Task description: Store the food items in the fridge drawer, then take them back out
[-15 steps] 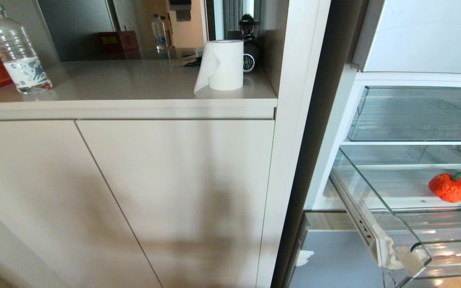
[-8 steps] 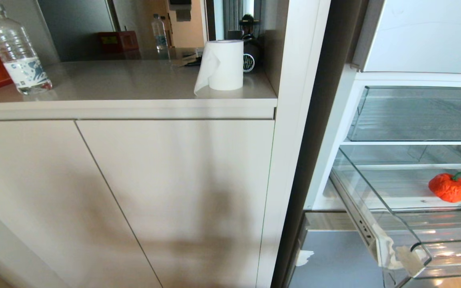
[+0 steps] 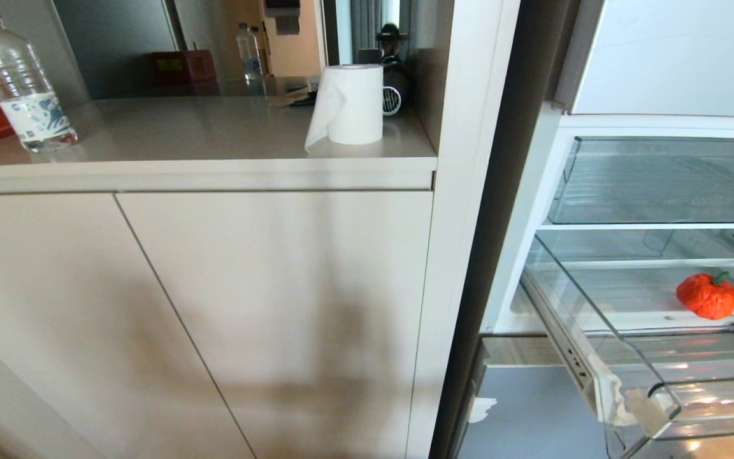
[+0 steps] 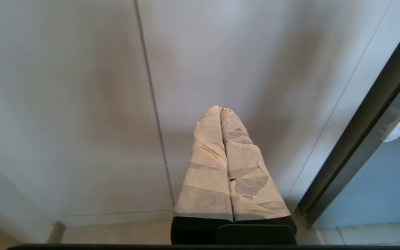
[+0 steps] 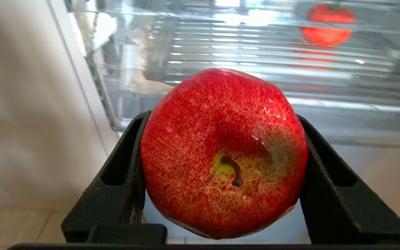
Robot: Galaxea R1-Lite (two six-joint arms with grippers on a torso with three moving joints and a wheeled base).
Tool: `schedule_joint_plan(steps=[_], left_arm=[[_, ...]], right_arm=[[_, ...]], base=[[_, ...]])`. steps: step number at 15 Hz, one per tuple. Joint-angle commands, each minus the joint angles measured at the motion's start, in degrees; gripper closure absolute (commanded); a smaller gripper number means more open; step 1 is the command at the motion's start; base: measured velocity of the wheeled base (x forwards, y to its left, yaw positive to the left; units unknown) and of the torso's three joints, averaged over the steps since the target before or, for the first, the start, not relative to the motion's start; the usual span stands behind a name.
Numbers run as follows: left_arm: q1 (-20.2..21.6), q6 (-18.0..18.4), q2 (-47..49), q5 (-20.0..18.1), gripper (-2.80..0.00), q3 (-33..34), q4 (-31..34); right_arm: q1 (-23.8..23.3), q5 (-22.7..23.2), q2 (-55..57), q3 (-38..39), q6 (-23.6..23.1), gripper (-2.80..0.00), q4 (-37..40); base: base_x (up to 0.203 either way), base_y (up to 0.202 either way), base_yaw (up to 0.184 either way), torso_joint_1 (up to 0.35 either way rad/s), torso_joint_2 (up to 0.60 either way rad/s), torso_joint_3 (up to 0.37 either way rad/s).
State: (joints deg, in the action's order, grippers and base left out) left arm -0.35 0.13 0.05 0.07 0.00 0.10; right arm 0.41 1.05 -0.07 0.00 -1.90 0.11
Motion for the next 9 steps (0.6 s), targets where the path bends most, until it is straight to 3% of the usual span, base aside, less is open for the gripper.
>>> schedule_joint_plan(steps=[1,9], left_arm=[[-0.1,0.0,0.0,0.0,0.00,0.0,0.0],[0.0,0.0,0.0,0.0,0.00,0.0,0.0]], right_arm=[[0.0,0.0,0.1,0.0,0.0,0.00,0.1],[0.0,-0.2,0.1,0.0,0.6,0.00,0.0]], base=[[-0.007,0.001,-0.085,-0.001,0.00,0.002],[-0.002,0.006,-0.173,0.003,0.00,0.002]])
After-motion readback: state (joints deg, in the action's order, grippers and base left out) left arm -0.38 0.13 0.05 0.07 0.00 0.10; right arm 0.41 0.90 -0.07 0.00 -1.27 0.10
